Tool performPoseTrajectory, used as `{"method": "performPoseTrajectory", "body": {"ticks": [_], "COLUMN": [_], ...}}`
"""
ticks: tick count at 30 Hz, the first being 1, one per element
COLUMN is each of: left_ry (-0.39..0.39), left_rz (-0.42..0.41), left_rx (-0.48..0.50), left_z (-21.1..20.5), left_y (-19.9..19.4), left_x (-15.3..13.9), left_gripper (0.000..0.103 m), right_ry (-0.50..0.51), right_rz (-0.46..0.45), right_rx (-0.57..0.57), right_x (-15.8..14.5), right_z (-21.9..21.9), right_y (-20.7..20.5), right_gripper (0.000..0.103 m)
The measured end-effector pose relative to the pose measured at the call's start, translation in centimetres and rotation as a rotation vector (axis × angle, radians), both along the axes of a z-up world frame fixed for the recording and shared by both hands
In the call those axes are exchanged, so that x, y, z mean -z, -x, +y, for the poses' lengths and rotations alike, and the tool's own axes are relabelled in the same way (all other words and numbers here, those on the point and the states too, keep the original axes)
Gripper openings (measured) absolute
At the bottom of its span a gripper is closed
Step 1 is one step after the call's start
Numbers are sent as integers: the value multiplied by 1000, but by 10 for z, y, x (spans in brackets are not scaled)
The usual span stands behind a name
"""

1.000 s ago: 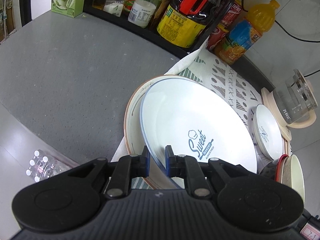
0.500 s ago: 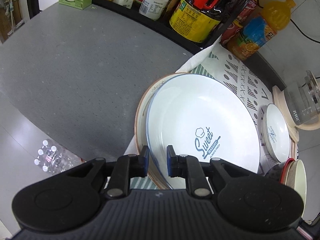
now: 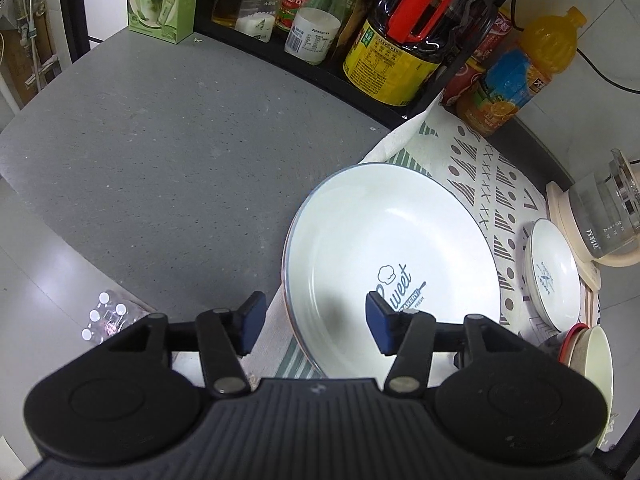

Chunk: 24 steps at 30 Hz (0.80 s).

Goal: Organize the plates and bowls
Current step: 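Open both tools and release the 'Sweet' plate on the flower plate, then move both tools to the white 'BAKERY' plate beside the kettle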

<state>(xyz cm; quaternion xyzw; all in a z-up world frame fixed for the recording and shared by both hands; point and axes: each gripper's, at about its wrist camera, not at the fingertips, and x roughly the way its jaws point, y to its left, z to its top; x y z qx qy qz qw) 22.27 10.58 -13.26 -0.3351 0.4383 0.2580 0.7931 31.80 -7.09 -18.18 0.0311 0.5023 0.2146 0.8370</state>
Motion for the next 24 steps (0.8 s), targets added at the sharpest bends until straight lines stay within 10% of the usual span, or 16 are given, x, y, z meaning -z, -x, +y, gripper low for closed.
{"method": "performPoseTrajectory", "body": {"ticks": [6, 16, 24], "left_ry": [-20, -39, -17], "left_rz": [-17, -96, -118], "left_rx": [-1, 70, 140], "left_z": [-3, -25, -45], "left_y": [-2, -27, -44], "left_x": [-10, -31, -36], "left_gripper": [70, 83, 83], "right_ry": [-23, -91, -89], "right_rz": [-31, -182, -235], "right_rx": [-13, 9, 113], "right_x": [-18, -74, -89], "right_z": [-9, -49, -81], "right_y": [7, 16, 6], "right_gripper": [20, 67, 79]}}
